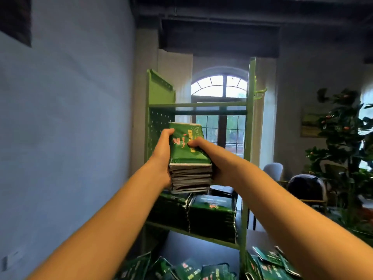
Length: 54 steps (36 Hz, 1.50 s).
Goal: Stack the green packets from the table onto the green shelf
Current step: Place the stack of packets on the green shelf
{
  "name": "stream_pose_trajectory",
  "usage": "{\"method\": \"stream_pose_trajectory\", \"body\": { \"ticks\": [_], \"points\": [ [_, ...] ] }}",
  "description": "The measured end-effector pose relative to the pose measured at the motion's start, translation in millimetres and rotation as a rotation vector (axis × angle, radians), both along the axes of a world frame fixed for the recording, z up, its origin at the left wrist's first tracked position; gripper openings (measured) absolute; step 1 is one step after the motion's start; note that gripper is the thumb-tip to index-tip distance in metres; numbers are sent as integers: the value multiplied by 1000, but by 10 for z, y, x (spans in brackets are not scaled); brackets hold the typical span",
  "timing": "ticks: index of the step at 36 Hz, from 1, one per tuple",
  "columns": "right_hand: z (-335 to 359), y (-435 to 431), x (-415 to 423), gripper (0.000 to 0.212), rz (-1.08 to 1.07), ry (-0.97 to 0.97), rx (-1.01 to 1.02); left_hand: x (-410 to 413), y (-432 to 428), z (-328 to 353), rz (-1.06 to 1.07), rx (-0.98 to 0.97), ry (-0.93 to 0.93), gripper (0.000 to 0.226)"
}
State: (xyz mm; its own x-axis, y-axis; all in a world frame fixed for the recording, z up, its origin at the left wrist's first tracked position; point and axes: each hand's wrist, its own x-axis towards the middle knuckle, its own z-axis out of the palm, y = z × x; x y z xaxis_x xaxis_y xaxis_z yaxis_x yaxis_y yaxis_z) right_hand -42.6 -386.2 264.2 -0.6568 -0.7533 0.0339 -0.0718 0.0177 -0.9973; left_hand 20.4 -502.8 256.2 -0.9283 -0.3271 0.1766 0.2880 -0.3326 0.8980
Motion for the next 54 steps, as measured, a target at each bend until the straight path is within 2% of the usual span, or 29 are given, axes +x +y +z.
{"method": "stream_pose_trajectory", "body": {
  "ticks": [3,5,7,9,10,12,15,19,21,24,27,32,47,52,54],
  "points": [
    [142,-108,-159,33,-34,-33,30,-96,-115,113,72,12,23,59],
    [209,-177,-274,35,-19,-99,10,-154,-162,160,126,-61,32,64],
    [258,-254,-395,39,-9,-163,-8,-235,-225,159,189,-112,64,53],
    [290,-305,-499,41,-29,-182,-12,-278,-275,171,389,-165,94,33],
    [302,-327,-545,41,-44,-180,-12,-340,-329,166,500,-183,70,33],
    [333,-389,-637,40,-66,-177,-8,-484,-524,111,677,-302,15,57],
    [368,-511,-802,40,-97,-182,-1,-613,-746,13,879,-586,-124,66],
    [381,-732,-999,51,-177,-209,-7,-748,-934,-143,878,-799,-185,77],
    [382,-829,-1082,59,-224,-227,-8,-807,-1009,-214,856,-828,-145,69],
    [347,-929,-1159,47,-254,-214,-29,-837,-1112,-316,941,-859,-80,47],
    [288,-1031,-1285,49,-269,-202,-46,-870,-1221,-402,1036,-866,-84,35],
    [234,-1196,-1490,45,-316,-152,-55,-937,-1300,-515,1089,-883,74,27],
    [280,-1506,-1604,49,-329,16,96,-1040,-1388,-614,1127,-889,193,21],
    [277,-1499,-1574,38,-358,57,108,-1028,-1402,-615,1105,-895,173,23],
    [276,-1499,-1586,40,-353,85,103,-1019,-1402,-614,1099,-899,166,24]
  ]
}}
